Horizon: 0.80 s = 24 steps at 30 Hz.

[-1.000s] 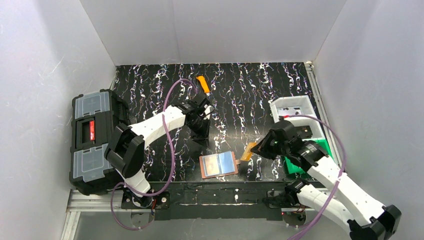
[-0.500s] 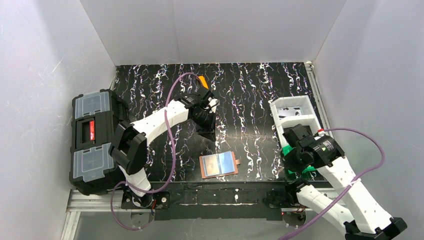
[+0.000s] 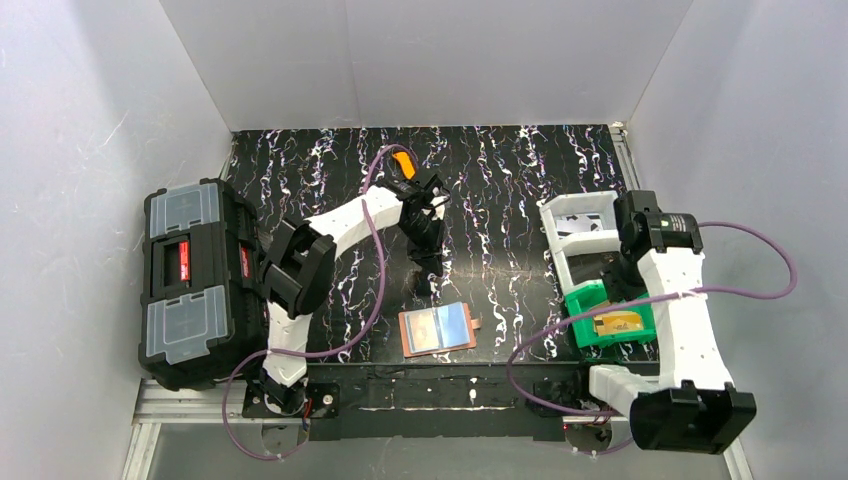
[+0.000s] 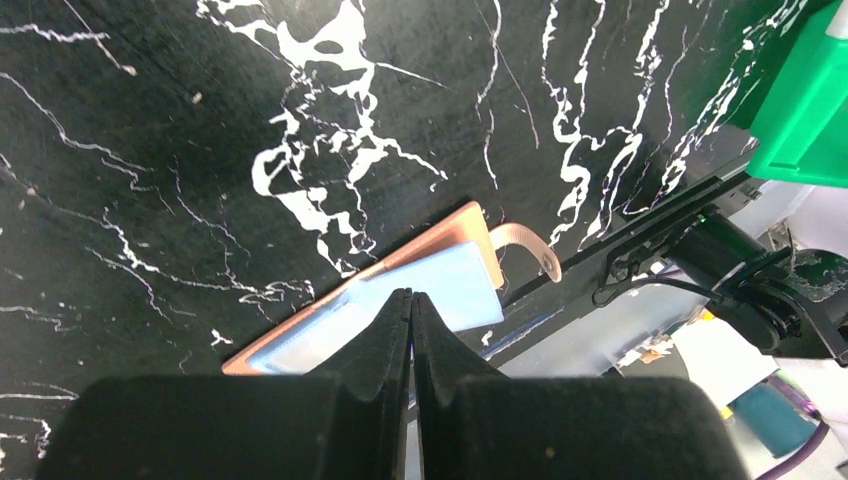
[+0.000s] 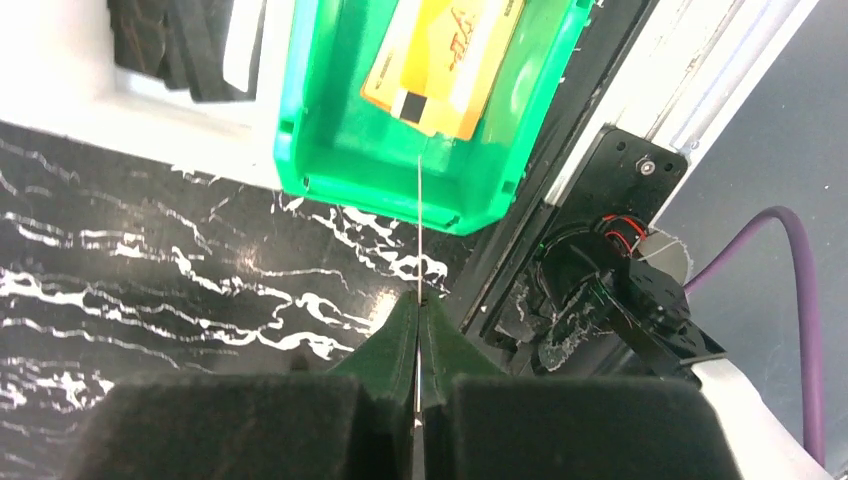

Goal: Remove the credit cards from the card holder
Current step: Place the credit card in the storage box.

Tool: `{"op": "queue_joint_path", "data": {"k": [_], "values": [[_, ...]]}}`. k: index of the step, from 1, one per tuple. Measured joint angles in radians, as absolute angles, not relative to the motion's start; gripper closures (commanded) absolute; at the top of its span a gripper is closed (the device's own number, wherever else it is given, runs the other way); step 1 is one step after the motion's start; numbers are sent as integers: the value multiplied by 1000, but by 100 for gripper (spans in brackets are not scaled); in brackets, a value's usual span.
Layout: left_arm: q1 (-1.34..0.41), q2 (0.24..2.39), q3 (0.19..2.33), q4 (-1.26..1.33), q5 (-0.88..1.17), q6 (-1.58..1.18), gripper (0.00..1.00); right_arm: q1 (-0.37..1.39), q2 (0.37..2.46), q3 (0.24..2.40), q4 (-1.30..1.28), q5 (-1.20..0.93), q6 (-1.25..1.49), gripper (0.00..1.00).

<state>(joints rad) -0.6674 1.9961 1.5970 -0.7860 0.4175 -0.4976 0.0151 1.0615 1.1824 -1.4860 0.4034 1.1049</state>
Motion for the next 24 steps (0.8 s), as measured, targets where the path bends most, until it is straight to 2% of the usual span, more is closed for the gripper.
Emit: {"op": "queue_joint_path", "data": {"k": [6,14,24], "values": [[-641,2043,1605,-787,446,-499,100,-75,1153,1172,-1431,421,1054,99],[-639,2043,1605,-779,464,-506,100,-207,1126,1057,-1322,413,970,99],[-639,2042,1605,-767,465,-506,100,-255,1171,983,-1171,393,908,99]]}}
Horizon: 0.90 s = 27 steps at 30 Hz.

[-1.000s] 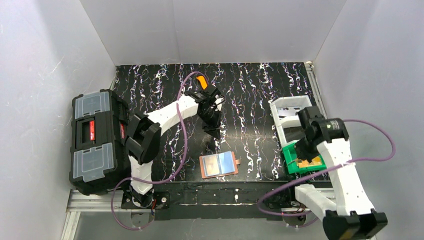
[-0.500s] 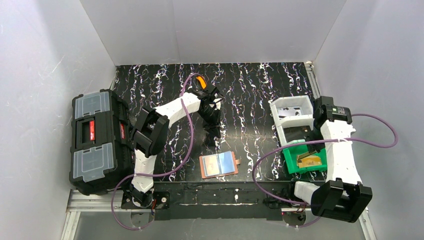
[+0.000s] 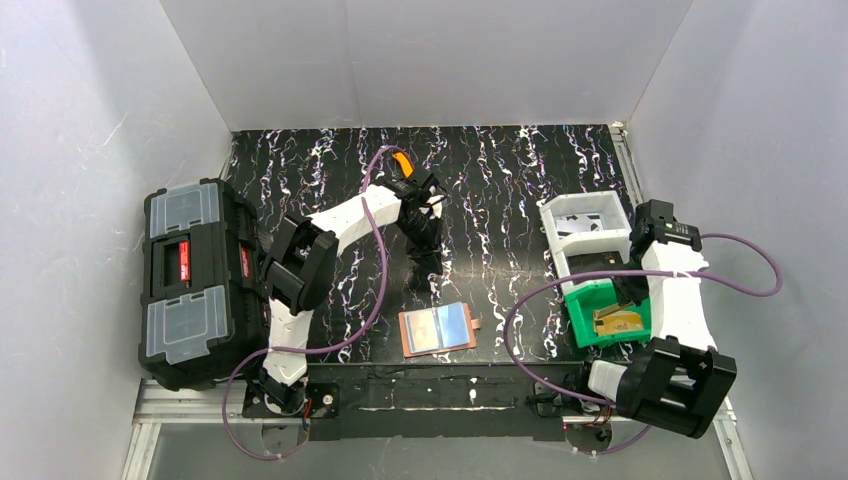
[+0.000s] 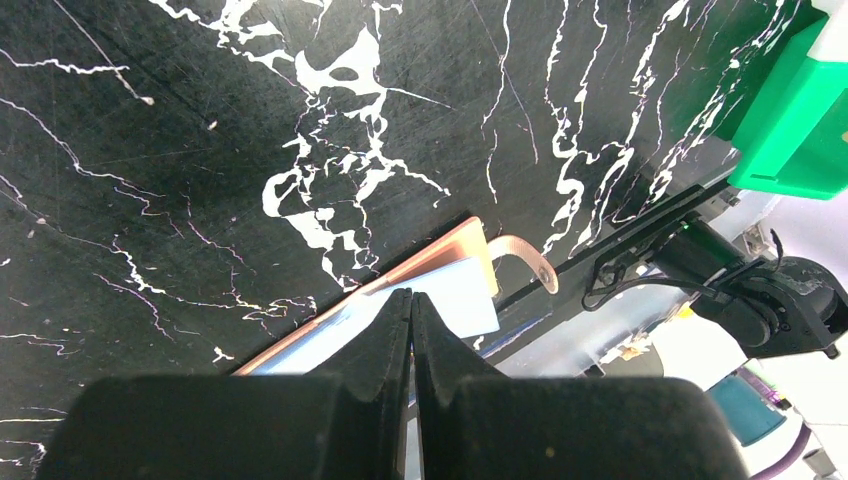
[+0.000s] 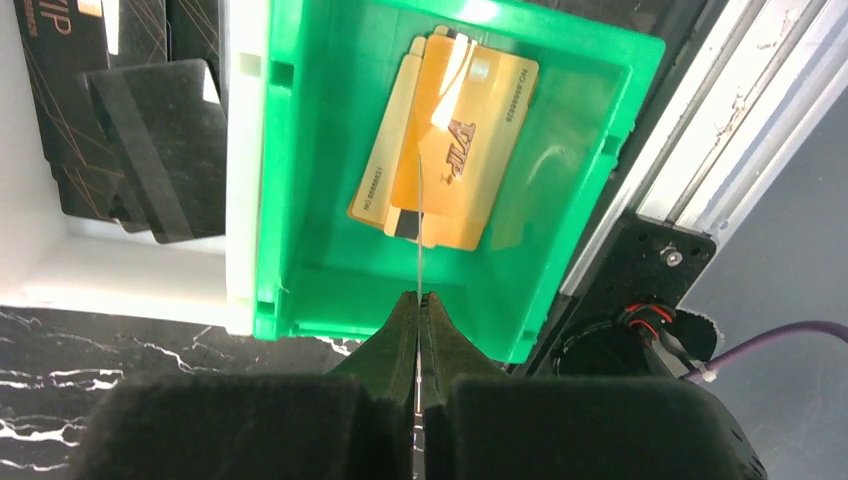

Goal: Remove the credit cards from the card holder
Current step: Place the credit card in the storage box.

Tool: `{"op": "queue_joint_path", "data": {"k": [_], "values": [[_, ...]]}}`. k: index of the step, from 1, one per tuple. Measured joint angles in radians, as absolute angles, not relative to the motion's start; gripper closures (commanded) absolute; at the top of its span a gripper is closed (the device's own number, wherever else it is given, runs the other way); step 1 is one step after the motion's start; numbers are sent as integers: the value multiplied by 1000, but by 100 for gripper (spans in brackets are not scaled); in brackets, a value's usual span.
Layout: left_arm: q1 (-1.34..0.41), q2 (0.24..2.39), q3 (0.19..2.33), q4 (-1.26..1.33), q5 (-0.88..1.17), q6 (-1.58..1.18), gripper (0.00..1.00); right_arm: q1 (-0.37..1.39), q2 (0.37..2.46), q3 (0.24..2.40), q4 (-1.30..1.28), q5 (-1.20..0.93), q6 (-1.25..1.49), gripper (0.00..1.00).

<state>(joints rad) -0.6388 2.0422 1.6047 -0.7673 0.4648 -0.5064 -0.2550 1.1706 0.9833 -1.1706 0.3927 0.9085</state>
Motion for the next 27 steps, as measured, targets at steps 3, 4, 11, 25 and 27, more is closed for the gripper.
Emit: {"op": "queue_joint_path", "data": {"k": [3,4,11,25,27], "values": [[-639,2042,1605,-764,468,-509,100,-266,1201,983,-1146,398,900,99],[-639,2042,1605,-764,470,-509,100,-270,1213,983,-1140,402,896,99],[-639,2042,1604,-763,481,-509,100,-320,1256,983,-1095,410,855,67],[-639,2042,1601,-762,490,-509,100,-325,1269,1047,-1061,239,764,27],[-640,2042,1597,-760,490,-509,100,-316,1257,1052,-1061,208,750,27]]}}
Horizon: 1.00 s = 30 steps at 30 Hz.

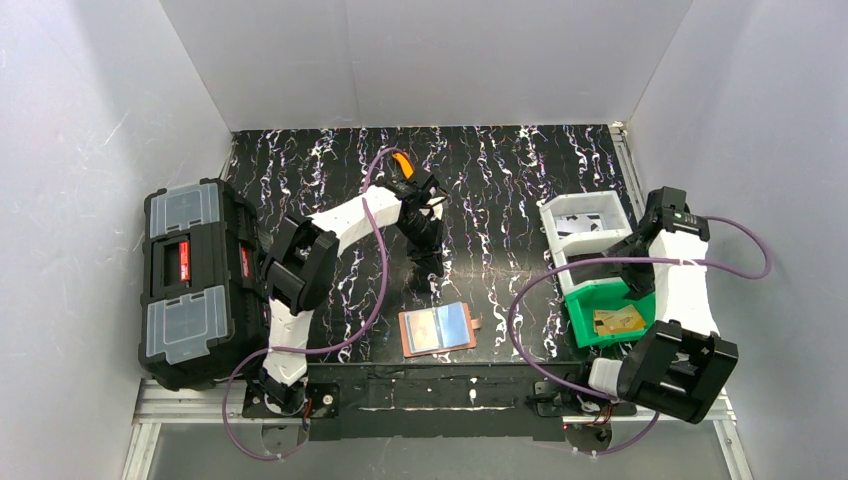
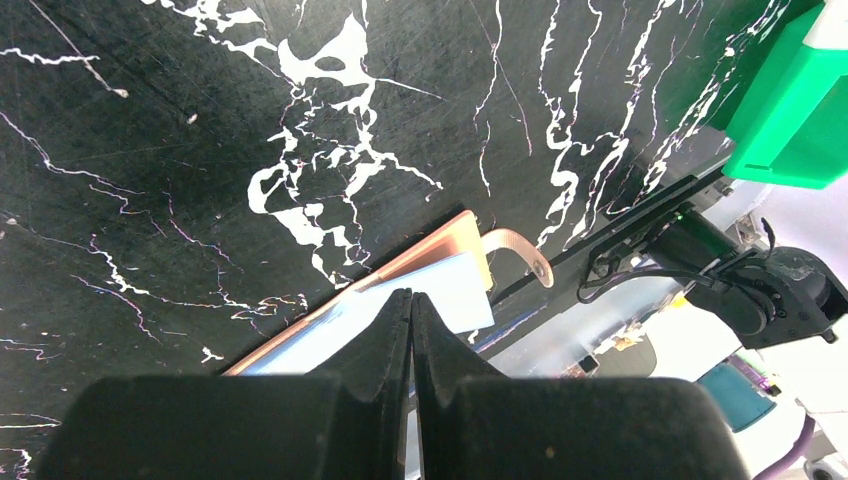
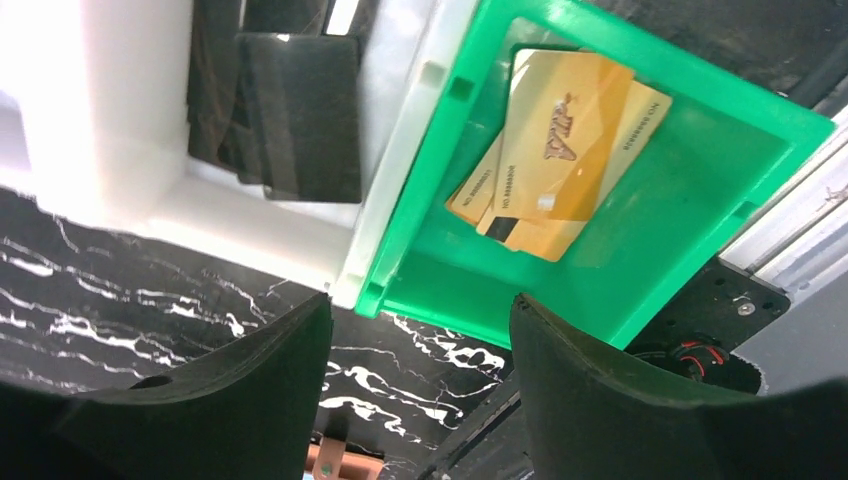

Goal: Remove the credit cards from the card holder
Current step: Place the credit card in the storage box, then remove the credit card from the card holder.

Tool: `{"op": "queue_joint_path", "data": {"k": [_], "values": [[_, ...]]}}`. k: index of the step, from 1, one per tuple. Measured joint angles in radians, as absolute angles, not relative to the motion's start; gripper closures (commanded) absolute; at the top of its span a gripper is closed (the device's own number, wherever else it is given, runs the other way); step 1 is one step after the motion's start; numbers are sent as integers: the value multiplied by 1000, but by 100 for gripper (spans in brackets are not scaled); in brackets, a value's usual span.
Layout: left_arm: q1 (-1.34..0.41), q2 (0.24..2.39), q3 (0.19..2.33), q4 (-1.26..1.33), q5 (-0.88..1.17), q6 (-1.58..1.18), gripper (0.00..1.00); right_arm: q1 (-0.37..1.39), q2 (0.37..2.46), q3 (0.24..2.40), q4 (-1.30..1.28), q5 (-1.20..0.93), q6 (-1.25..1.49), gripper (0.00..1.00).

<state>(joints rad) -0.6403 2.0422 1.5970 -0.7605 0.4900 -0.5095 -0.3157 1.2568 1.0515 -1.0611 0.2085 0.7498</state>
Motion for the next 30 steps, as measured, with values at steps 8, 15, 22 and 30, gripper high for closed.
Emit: {"op": "queue_joint_path", "data": {"k": [8,15,22,30], "values": [[-647,2027,1564,-753,471,-512,100,-80,1225,1083,-1044,139,725,24],[-648,1890,1397,-745,376,-539,99,187,1177,1055,-937,-14,744,30],[-625,1687,1169,-740,274,-585,98,520,1202,1010,-825,-55,788,32],[-509,1533,993,-760,199,-614,97,826,1464,1113,-783,40,779,31]]}}
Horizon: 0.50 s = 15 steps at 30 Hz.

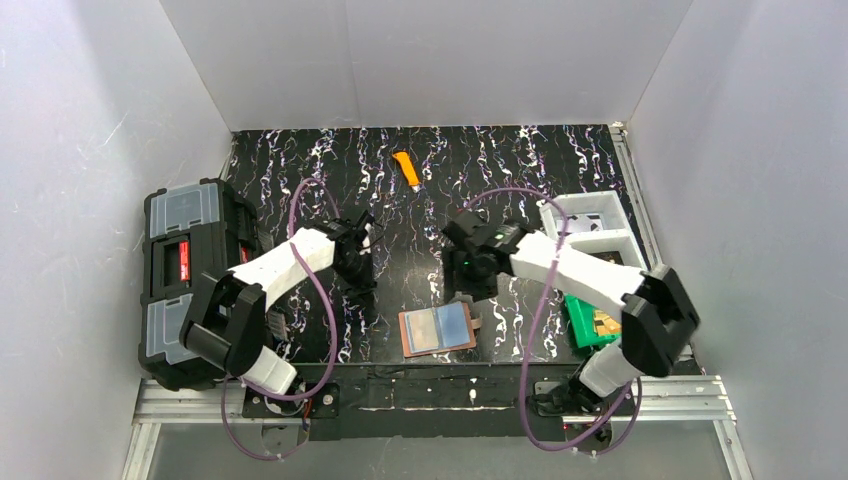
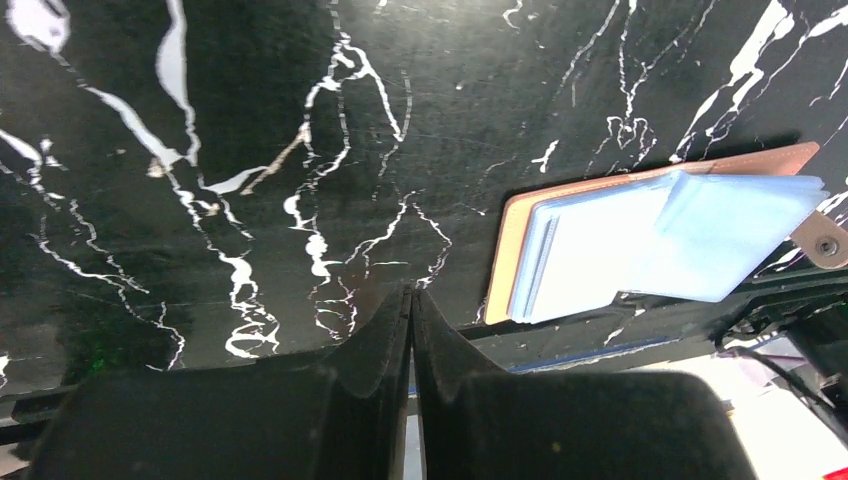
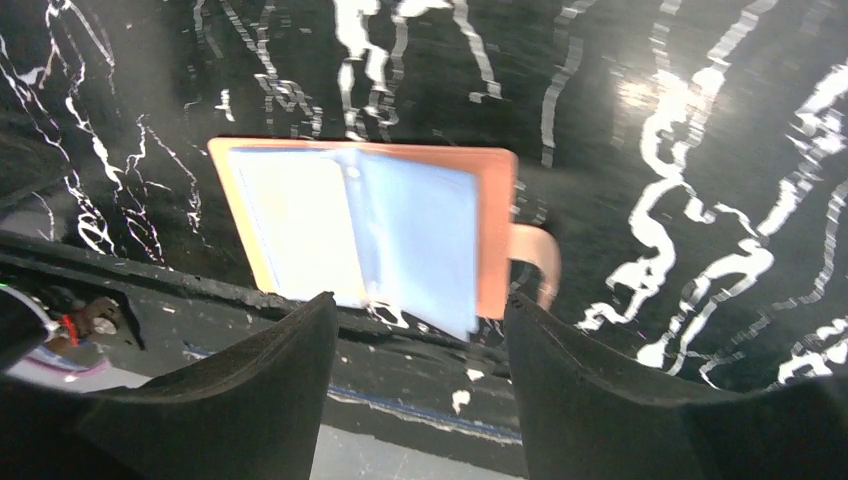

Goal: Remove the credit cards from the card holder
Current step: Remove the credit card from the card holder.

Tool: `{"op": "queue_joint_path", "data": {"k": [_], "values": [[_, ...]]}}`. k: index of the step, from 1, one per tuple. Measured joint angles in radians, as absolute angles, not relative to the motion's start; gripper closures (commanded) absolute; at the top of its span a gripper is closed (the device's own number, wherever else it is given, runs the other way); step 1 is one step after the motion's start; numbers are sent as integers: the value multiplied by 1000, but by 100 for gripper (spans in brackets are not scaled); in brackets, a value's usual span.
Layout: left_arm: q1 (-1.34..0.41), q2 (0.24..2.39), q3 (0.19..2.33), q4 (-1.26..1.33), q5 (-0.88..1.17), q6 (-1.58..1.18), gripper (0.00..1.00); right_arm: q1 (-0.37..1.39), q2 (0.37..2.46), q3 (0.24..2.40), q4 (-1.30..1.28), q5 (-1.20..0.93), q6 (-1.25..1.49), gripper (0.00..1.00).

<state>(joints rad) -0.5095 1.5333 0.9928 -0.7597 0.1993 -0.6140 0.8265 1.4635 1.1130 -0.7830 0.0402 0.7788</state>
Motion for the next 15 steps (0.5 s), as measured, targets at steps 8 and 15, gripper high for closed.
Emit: {"op": "queue_joint_path", "data": {"k": [8,15], "values": [[-460,1488,955,-759,200,-626,97,1020,1729,1293,-781,112,760,31],[-459,1488,937,-753,219,-628,97,1087,1831,1308,-781,121,756,31]]}}
